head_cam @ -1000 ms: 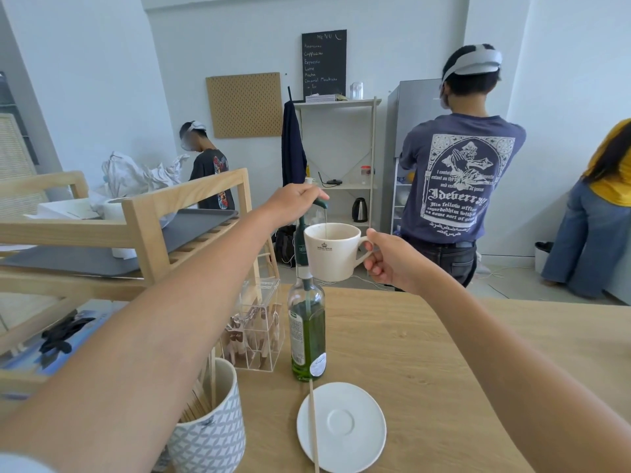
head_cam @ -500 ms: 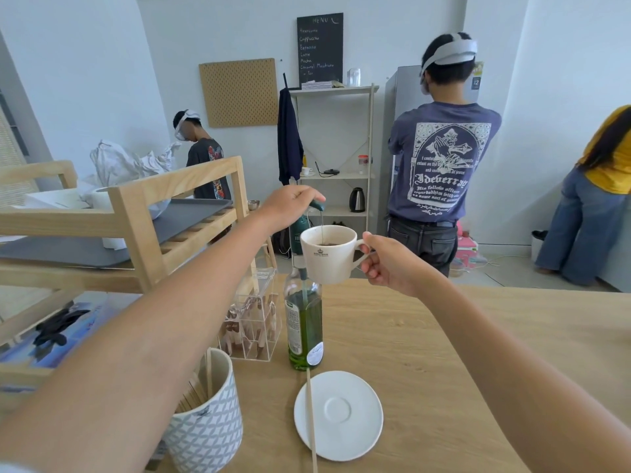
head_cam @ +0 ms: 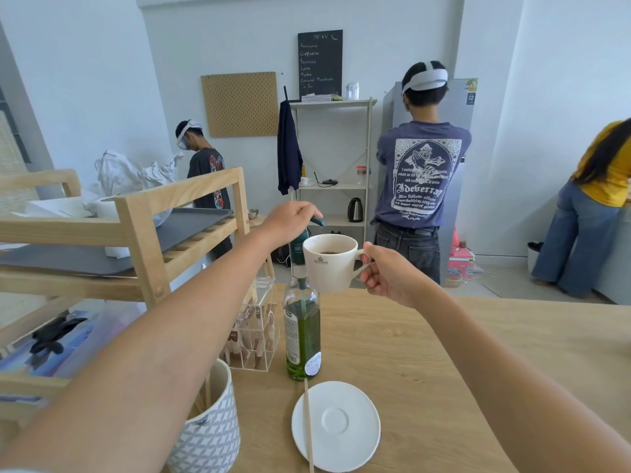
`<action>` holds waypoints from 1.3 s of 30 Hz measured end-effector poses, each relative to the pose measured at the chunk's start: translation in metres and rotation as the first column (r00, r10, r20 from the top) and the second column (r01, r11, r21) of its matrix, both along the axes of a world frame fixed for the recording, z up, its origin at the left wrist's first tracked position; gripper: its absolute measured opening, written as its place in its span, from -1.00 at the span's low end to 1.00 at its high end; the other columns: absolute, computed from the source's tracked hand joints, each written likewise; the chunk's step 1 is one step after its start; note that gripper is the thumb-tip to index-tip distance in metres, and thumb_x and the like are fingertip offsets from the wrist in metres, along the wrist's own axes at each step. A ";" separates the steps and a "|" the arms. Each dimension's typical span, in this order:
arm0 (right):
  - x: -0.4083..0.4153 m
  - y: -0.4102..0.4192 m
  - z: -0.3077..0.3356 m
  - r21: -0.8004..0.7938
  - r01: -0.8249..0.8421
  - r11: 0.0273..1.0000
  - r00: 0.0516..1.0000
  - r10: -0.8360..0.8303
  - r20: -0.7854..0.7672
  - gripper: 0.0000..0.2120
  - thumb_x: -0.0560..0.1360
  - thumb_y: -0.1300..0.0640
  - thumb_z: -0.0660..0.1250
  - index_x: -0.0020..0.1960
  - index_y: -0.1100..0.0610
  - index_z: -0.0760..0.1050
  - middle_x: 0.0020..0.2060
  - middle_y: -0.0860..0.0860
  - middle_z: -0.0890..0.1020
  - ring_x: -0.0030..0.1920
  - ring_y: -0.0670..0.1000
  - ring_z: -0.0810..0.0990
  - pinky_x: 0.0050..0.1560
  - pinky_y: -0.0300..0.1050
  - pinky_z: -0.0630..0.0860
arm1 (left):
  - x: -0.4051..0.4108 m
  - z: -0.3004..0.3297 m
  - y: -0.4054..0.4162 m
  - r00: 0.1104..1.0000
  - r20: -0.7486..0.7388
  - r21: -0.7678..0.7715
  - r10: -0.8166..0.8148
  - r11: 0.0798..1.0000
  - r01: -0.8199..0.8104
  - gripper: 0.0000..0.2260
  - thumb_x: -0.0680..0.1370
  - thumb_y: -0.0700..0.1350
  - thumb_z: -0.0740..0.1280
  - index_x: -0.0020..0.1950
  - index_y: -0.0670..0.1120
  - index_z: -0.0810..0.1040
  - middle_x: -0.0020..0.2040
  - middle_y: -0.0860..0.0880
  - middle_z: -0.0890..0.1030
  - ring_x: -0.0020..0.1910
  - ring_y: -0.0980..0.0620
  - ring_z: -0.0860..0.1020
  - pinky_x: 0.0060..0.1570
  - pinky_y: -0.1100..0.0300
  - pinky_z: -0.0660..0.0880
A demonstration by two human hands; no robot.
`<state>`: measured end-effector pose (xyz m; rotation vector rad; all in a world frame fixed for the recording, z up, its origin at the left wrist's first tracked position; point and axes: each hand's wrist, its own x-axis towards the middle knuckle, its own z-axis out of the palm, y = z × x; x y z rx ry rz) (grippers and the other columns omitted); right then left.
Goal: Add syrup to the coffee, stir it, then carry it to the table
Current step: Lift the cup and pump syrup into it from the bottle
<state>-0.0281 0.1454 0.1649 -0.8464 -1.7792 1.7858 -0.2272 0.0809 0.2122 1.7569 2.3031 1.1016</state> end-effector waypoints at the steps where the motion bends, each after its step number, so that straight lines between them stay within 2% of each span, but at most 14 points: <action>1: 0.000 -0.001 0.001 -0.001 0.002 1.000 1.000 -0.002 0.000 -0.66 0.63 0.03 0.04 -0.27 0.11 0.31 -0.48 0.06 0.44 -0.49 -0.03 0.31 -0.46 -0.23 0.27 | 0.000 0.002 0.000 1.000 -0.002 -0.003 0.005 1.000 -0.005 -0.66 0.63 -0.03 0.04 0.07 -0.01 0.62 0.26 -0.04 0.56 0.24 -0.04 0.46 0.05 0.16 0.28; 6: 0.001 -0.003 0.009 0.027 -0.002 1.000 1.000 0.001 0.007 -0.65 0.64 0.00 0.03 -0.27 0.10 0.30 -0.45 0.06 0.43 -0.47 -0.04 0.31 -0.47 -0.26 0.28 | 0.003 0.022 -0.001 0.999 -0.031 -0.019 0.025 1.000 -0.025 -0.64 0.63 -0.02 0.03 0.06 0.06 0.63 0.05 0.03 0.53 0.05 0.03 0.44 0.02 0.16 0.30; 9: 0.002 -0.006 0.012 0.029 0.006 1.000 1.000 -0.006 0.000 -0.64 0.64 0.00 0.02 -0.29 0.09 0.29 -0.47 0.06 0.42 -0.49 -0.04 0.30 -0.52 -0.28 0.27 | 0.002 0.030 -0.002 0.998 -0.029 -0.034 0.050 0.998 -0.051 -0.64 0.63 0.00 0.01 0.06 0.10 0.62 0.05 0.04 0.50 0.04 0.05 0.42 0.02 0.16 0.30; 12: 0.003 -0.007 0.013 0.027 0.021 0.999 1.000 -0.021 -0.015 -0.63 0.65 -0.01 0.03 -0.29 0.09 0.29 -0.48 0.07 0.42 -0.54 -0.05 0.30 -0.57 -0.31 0.24 | 0.010 0.039 -0.008 0.997 0.018 -0.051 0.077 0.996 -0.076 -0.65 0.63 -0.01 0.00 0.04 0.13 0.60 0.11 -0.06 0.55 0.12 -0.07 0.49 0.06 0.12 0.35; 14: 0.005 -0.008 0.013 0.034 0.023 0.999 1.000 -0.022 -0.018 -0.63 0.65 -0.01 0.03 -0.29 0.10 0.29 -0.49 0.07 0.43 -0.57 -0.06 0.31 -0.58 -0.33 0.23 | 0.020 0.047 -0.013 0.994 0.056 -0.072 0.091 0.994 -0.087 -0.62 0.65 -0.05 -0.01 0.19 0.04 0.59 0.30 -0.26 0.50 0.29 -0.29 0.43 0.21 -0.03 0.39; 15: 0.005 -0.008 0.013 0.036 0.020 0.999 1.000 -0.019 -0.016 -0.64 0.64 -0.01 0.03 -0.29 0.09 0.29 -0.49 0.07 0.43 -0.57 -0.06 0.31 -0.57 -0.33 0.24 | 0.024 0.052 -0.016 0.993 0.063 -0.078 0.102 0.992 -0.097 -0.61 0.65 -0.07 -0.01 0.27 -0.01 0.56 0.37 -0.29 0.43 0.34 -0.32 0.38 0.26 -0.06 0.36; 19: 0.008 -0.009 0.009 0.028 0.001 1.000 1.000 -0.001 -0.005 -0.64 0.64 0.00 0.03 -0.28 0.09 0.30 -0.47 0.08 0.43 -0.51 -0.04 0.31 -0.51 -0.26 0.26 | 0.023 0.061 -0.013 0.994 0.016 -0.056 0.110 0.992 -0.109 -0.60 0.64 -0.02 0.00 0.36 0.01 0.50 0.37 -0.23 0.43 0.31 -0.24 0.41 0.24 0.05 0.33; 23: 0.008 -0.010 0.005 0.027 -0.014 1.000 1.000 0.014 -0.005 -0.66 0.64 0.01 0.04 -0.27 0.10 0.31 -0.50 0.05 0.45 -0.51 -0.04 0.32 -0.51 -0.25 0.27 | 0.016 0.058 -0.010 0.986 -0.049 -0.071 0.158 0.984 -0.162 -0.54 0.60 0.12 -0.05 0.33 0.06 0.49 0.38 -0.17 0.33 0.35 -0.18 0.35 0.33 -0.04 0.27; 27: 0.007 -0.018 0.003 0.011 -0.039 0.999 0.999 0.039 -0.006 -0.68 0.63 0.02 0.04 -0.25 0.11 0.31 -0.50 0.05 0.46 -0.49 -0.03 0.32 -0.46 -0.23 0.28 | 0.014 0.058 -0.019 0.973 -0.120 -0.032 0.195 0.979 -0.200 -0.55 0.63 0.17 -0.06 0.50 0.13 0.24 0.46 -0.16 0.24 0.44 -0.19 0.24 0.40 -0.05 0.16; 30: 0.007 -0.021 0.004 0.022 -0.050 0.999 0.999 0.050 -0.002 -0.68 0.64 0.02 0.03 -0.25 0.10 0.31 -0.49 0.06 0.46 -0.49 -0.03 0.33 -0.45 -0.23 0.29 | 0.009 0.058 -0.023 0.956 -0.149 0.046 0.254 0.967 -0.250 -0.48 0.61 0.22 -0.10 0.51 0.05 0.22 0.42 -0.23 0.30 0.42 -0.27 0.25 0.37 -0.12 0.20; 32: 0.008 -0.019 0.006 0.034 -0.047 0.998 0.999 0.047 0.000 -0.68 0.64 0.02 0.03 -0.25 0.10 0.30 -0.48 0.07 0.46 -0.48 -0.03 0.33 -0.45 -0.23 0.28 | 0.009 0.056 -0.023 0.945 -0.073 0.082 0.319 0.946 -0.313 -0.42 0.60 0.24 -0.14 0.48 -0.07 0.24 0.38 -0.28 0.33 0.40 -0.28 0.27 0.34 -0.16 0.23; 35: 0.009 -0.017 0.007 0.031 -0.031 0.999 0.999 0.031 -0.012 -0.66 0.65 0.00 0.01 -0.24 0.10 0.30 -0.45 0.08 0.44 -0.47 -0.03 0.33 -0.44 -0.23 0.29 | 0.020 0.053 -0.031 0.867 0.242 -0.016 0.435 0.896 -0.445 -0.32 0.59 0.29 -0.18 0.53 -0.16 0.13 0.51 -0.27 0.18 0.48 -0.25 0.20 0.41 -0.13 0.17; 37: 0.009 -0.018 0.007 0.023 -0.020 1.000 0.999 0.020 -0.026 -0.65 0.65 -0.01 0.01 -0.25 0.10 0.30 -0.43 0.08 0.42 -0.46 -0.03 0.33 -0.44 -0.24 0.30 | 0.023 0.051 -0.042 0.753 0.500 -0.181 0.428 0.902 -0.393 -0.23 0.55 0.35 -0.17 0.54 -0.19 0.10 0.52 -0.25 0.19 0.48 -0.24 0.23 0.41 -0.13 0.24; 39: 0.008 -0.023 0.008 0.023 -0.016 1.000 0.999 0.017 -0.030 -0.64 0.65 -0.02 0.02 -0.25 0.10 0.30 -0.42 0.08 0.41 -0.45 -0.03 0.33 -0.43 -0.24 0.31 | 0.024 0.047 -0.061 0.620 0.667 -0.332 0.413 0.910 -0.249 -0.11 0.48 0.44 -0.15 0.51 -0.24 0.14 0.49 -0.28 0.24 0.46 -0.25 0.25 0.38 -0.15 0.31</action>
